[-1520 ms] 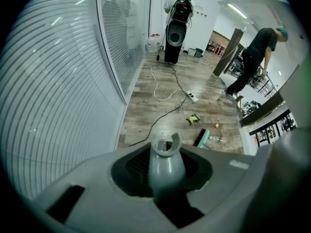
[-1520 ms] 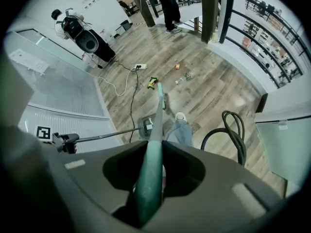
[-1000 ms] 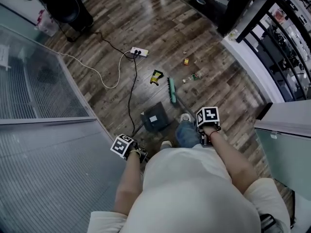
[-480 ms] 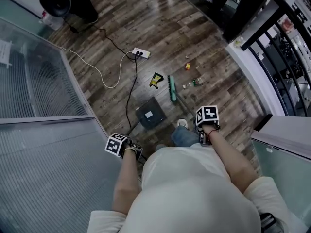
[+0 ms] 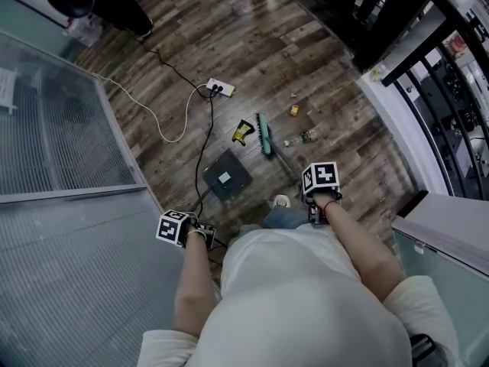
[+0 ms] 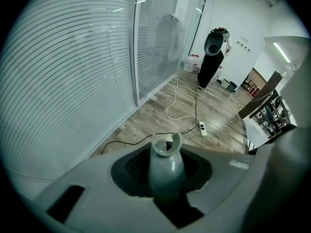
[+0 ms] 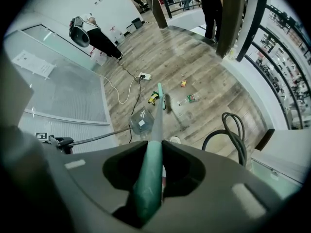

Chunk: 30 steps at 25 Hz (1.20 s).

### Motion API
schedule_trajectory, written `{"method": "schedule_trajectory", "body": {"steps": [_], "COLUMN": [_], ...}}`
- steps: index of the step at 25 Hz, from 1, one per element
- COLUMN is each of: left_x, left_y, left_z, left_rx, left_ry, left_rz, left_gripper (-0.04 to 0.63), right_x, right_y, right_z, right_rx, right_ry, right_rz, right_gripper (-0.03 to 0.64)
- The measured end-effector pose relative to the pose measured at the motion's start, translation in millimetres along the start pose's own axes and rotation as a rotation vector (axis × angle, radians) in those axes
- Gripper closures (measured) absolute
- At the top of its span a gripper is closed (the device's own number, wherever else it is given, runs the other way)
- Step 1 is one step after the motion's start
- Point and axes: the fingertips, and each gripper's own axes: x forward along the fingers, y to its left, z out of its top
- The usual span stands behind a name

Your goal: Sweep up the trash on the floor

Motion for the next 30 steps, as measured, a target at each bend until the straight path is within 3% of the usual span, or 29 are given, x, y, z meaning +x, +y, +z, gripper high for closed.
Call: {"method": "schedule_trajectory", "body": {"steps": [8,18,30], "left_x": [1,16,69], "left_y": [-28,-62,-98], "left_z": [13,48,88], "left_rx": [-0.041,-0.003,0.014], "left_ry": [-0.030,-0.042,0.004], "left_rz": [-0.001,-0.003,-0.006], "left_gripper": [0.503,0.502,0.502], "right_x": [-4,-7,7], "right_y": [-3,16,49], "right_z": [37,74,123], "right_rx": [-0.019,-0.015,-0.049], "right_ry": [-0.005,-0.013,0.017], "right_rz": [-0.013,-0.019,-0.095], "right_gripper": [0.522,0.522,0.522]}}
